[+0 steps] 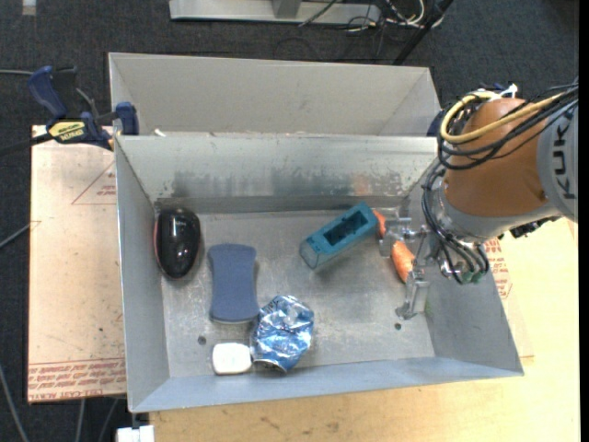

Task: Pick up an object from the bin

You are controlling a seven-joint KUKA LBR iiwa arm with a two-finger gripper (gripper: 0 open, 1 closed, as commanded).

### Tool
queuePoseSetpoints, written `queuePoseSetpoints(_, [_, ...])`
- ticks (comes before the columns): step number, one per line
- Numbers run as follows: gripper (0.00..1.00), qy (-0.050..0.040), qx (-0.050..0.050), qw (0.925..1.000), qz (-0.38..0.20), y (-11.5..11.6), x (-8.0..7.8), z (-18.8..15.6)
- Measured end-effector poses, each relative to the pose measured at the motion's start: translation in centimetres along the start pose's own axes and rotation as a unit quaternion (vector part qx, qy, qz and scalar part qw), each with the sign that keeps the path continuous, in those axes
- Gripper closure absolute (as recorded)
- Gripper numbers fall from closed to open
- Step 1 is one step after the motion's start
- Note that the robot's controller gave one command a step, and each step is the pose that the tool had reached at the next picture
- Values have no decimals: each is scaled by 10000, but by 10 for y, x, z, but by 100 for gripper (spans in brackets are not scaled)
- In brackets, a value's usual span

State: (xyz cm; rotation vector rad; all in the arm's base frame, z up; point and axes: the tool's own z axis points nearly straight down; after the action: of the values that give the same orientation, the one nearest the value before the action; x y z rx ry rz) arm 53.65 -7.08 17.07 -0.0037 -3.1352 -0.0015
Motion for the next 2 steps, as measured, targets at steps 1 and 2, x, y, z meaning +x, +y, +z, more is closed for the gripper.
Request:
queuePoseSetpoints(1, [0, -35, 4, 10000, -8, 0, -1, -5])
queuePoseSetpoints(2, [0, -30, 10, 10000, -84, 36, -21, 2])
